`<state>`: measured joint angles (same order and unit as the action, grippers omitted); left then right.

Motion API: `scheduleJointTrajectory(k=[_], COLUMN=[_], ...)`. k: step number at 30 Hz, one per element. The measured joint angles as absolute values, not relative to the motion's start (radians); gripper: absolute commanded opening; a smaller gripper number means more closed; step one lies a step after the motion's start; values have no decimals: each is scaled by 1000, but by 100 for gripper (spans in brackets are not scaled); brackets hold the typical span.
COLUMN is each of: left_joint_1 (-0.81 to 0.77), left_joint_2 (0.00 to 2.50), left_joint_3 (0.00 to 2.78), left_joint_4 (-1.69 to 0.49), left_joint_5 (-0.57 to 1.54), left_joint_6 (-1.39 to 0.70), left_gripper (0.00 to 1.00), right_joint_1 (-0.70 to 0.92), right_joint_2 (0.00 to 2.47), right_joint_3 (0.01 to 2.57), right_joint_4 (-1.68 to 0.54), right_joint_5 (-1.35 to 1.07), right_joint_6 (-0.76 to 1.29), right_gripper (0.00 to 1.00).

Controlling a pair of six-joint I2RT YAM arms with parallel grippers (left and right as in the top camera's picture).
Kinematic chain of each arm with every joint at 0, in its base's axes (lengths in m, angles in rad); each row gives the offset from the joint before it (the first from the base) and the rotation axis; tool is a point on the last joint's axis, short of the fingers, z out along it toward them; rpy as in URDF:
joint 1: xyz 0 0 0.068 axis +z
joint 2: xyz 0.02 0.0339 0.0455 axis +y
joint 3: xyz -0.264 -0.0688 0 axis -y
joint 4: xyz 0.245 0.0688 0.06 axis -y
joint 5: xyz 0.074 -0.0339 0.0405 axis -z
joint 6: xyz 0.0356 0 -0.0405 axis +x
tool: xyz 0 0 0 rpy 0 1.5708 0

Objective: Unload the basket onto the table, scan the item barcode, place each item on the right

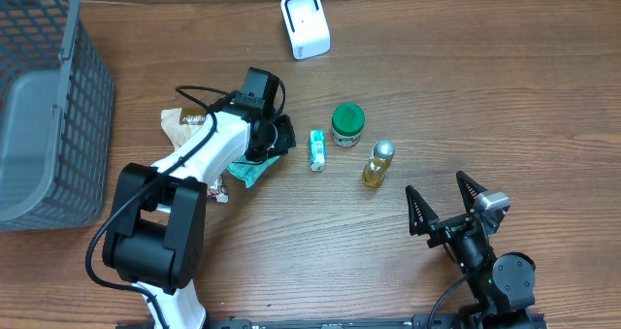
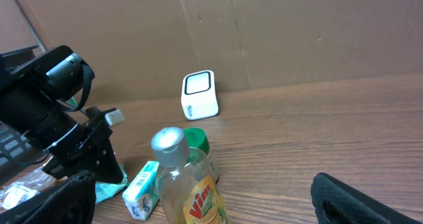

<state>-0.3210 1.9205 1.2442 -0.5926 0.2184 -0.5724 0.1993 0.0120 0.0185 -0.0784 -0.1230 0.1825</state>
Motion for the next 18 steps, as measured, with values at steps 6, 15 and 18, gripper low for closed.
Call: scheduleJointTrajectory(k=[6, 15, 18], left_joint_1=[-321, -289, -282], left_joint_2=[1921, 1912, 1910], left_joint_3=[1245, 1277, 1277], left_joint_4=[-602, -577, -577], left_joint_5=[316, 167, 38], left_joint_6=[-569, -577, -592], left_gripper=[4, 4, 4], right_joint_1=[199, 199, 199], right_joint_2=[12, 12, 12], right_joint_3=[19, 19, 19], right_joint_4=[-78, -79, -79], right_joint_5=[-123, -123, -123], right_joint_6=[182, 182, 182], right_gripper=[100, 100, 100])
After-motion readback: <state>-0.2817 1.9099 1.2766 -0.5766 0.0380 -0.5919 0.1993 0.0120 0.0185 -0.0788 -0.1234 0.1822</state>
